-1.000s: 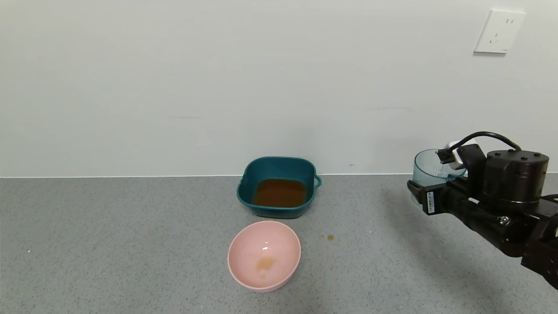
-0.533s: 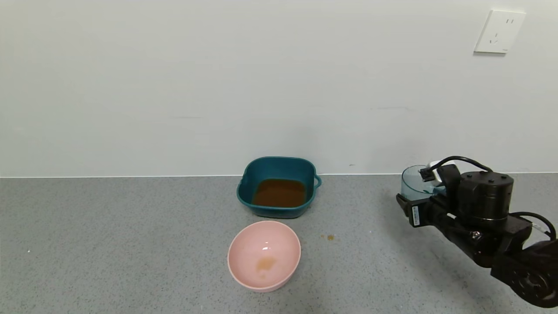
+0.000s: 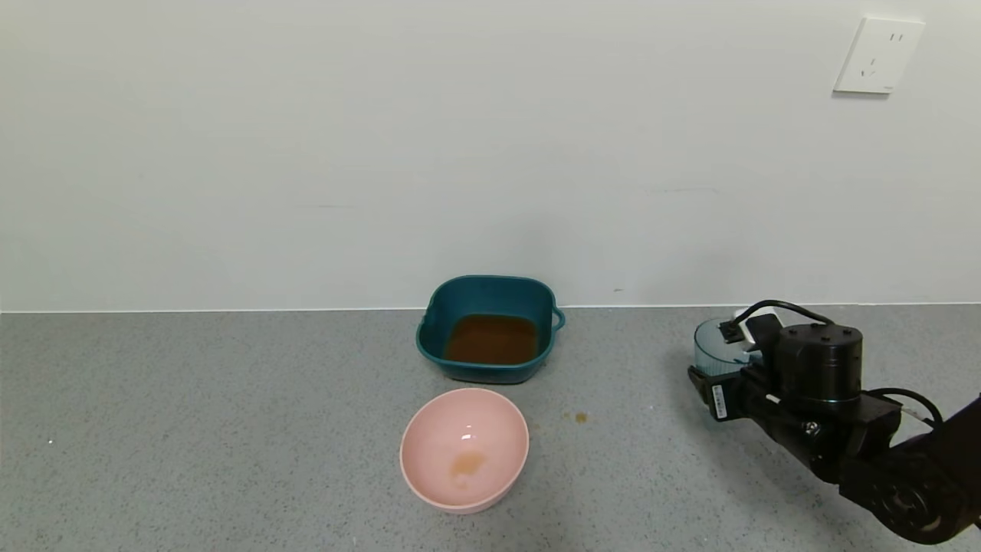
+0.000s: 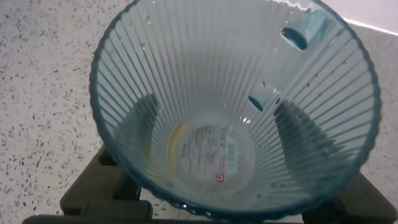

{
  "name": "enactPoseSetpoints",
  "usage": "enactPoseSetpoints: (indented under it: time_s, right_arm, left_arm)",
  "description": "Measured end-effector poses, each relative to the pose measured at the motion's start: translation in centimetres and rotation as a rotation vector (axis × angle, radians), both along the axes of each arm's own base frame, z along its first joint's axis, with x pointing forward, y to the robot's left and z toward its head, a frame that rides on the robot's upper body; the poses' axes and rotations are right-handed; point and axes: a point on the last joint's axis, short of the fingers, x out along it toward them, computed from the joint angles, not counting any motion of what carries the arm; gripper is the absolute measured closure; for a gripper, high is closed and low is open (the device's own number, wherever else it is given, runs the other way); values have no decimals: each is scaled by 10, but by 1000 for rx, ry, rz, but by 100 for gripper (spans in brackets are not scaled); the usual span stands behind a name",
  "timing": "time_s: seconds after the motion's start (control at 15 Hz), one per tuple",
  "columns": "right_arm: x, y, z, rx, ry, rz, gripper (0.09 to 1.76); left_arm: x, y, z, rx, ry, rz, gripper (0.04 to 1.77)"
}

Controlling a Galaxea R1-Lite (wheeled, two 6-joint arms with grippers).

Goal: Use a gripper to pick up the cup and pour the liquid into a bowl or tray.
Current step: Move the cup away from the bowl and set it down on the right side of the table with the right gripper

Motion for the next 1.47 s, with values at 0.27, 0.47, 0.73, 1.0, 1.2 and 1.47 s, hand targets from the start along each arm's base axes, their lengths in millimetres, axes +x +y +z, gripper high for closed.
enactPoseSetpoints:
  time_s: [0.27,0.47,0.73,1.0,1.2,1.47]
  right_arm:
    - [-1,1,-5,14,26,38,51]
    - [-1,2,-9,10,37,42,51]
    - [-1,2,-15,7,54,46,51]
    - [-1,2,-17,4,61,45,51]
    - [-1,2,-20,1,67,44,51]
    - [0,2,-21,0,68,45,46]
  left_arm:
    - [0,0,0,0,0,0,9]
    - [0,0,0,0,0,0,9]
    - [0,0,0,0,0,0,9]
    - [0,0,0,0,0,0,9]
    - [0,0,0,0,0,0,9]
    - [0,0,0,0,0,0,9]
